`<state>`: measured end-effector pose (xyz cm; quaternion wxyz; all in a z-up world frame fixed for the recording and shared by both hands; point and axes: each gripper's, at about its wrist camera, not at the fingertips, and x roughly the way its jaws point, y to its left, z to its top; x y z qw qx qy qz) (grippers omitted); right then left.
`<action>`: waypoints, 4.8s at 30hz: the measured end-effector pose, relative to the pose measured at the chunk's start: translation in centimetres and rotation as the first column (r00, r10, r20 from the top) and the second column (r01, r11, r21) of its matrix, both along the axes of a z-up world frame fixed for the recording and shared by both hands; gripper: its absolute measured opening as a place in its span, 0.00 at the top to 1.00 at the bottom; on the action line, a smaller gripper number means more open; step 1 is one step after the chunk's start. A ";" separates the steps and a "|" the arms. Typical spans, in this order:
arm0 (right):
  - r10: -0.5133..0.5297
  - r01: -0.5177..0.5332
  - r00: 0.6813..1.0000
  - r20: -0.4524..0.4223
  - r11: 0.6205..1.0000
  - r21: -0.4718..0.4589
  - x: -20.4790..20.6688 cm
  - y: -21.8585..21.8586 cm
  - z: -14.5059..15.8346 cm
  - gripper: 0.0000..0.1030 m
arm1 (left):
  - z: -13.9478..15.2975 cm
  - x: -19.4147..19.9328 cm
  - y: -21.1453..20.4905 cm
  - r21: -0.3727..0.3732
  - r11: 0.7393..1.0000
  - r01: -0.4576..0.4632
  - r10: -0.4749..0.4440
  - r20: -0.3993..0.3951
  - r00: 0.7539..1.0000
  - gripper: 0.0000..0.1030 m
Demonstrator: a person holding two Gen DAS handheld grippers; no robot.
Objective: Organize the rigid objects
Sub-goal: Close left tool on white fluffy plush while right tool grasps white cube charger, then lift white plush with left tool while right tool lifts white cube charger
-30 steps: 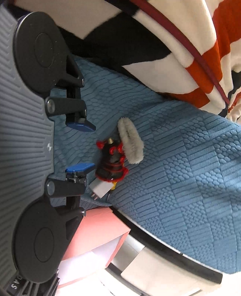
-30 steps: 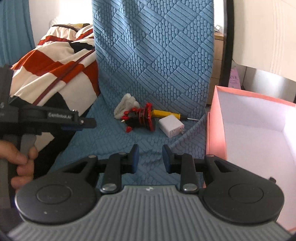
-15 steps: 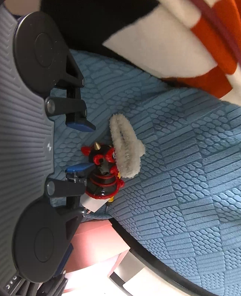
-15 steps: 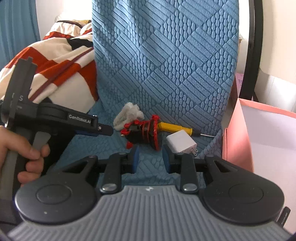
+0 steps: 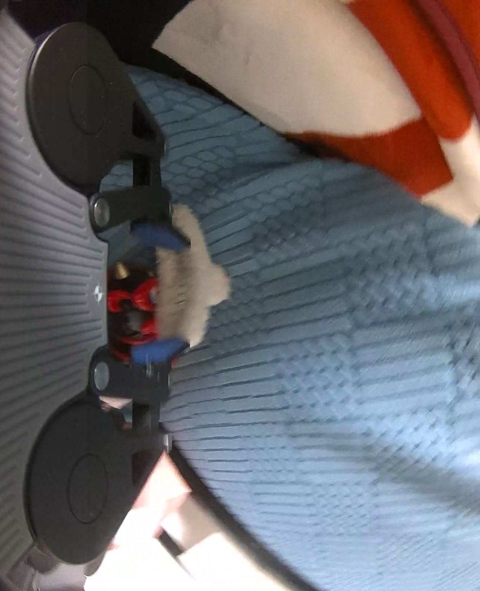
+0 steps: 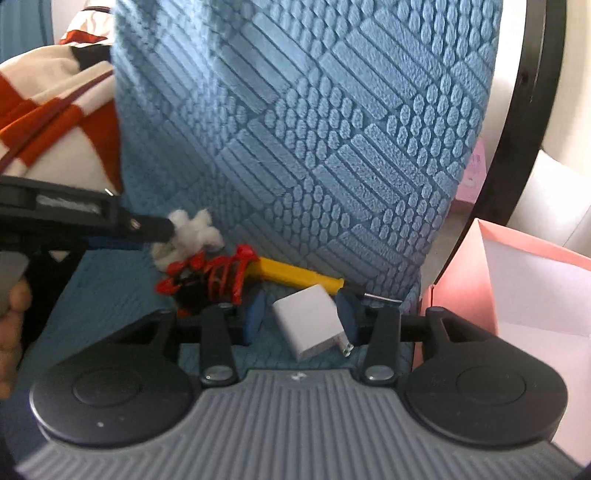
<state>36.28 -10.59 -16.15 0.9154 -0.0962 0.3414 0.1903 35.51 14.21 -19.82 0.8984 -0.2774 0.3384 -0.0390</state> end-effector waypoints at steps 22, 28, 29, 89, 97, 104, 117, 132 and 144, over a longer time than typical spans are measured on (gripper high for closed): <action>0.059 -0.068 0.990 -0.130 0.996 -0.066 4.0 0.7 -4.5 0.46 | -2.4 2.3 -1.7 -0.120 0.990 -0.075 0.067 -0.072 0.995 0.17; 0.058 -0.066 0.990 -0.126 0.996 -0.058 3.2 1.7 -5.3 0.49 | -2.7 2.6 -3.4 -0.012 0.999 -0.050 0.049 -0.060 0.997 0.18; 0.055 -0.063 0.990 -0.127 0.996 -0.056 3.2 1.5 -5.2 0.52 | -2.6 2.7 -3.6 0.003 0.999 -0.050 0.050 -0.057 0.997 0.18; 0.020 -0.026 0.999 -0.048 0.991 -0.129 -9.5 0.1 -2.3 0.47 | 0.3 -15.5 -3.6 0.042 0.996 -0.083 0.085 -0.048 0.995 0.86; 0.018 -0.029 0.995 -0.100 0.993 -0.111 -13.1 -0.1 -2.4 0.47 | -0.6 -19.0 -4.5 0.058 0.992 -0.113 0.117 -0.080 0.990 0.86; 0.034 -0.047 0.996 -0.086 0.987 -0.151 -16.1 -0.7 -2.7 0.47 | -0.9 -20.9 -4.6 0.062 0.990 -0.125 0.131 -0.096 0.987 0.86; 0.060 -0.069 0.996 -0.059 0.985 -0.157 -17.6 -1.6 -3.0 0.47 | -2.3 -20.1 -4.8 0.048 0.996 -0.070 0.078 -0.203 0.976 0.85; 0.071 -0.075 0.996 -0.051 0.995 -0.070 -16.8 -2.4 -3.6 0.46 | -1.3 -19.9 -4.4 0.010 0.992 -0.123 0.123 -0.141 0.982 0.35; 0.053 -0.057 0.997 -0.047 0.995 -0.076 -15.9 -2.0 -4.4 0.44 | -1.3 -19.7 -4.0 -0.037 0.989 -0.144 0.138 -0.125 0.983 0.27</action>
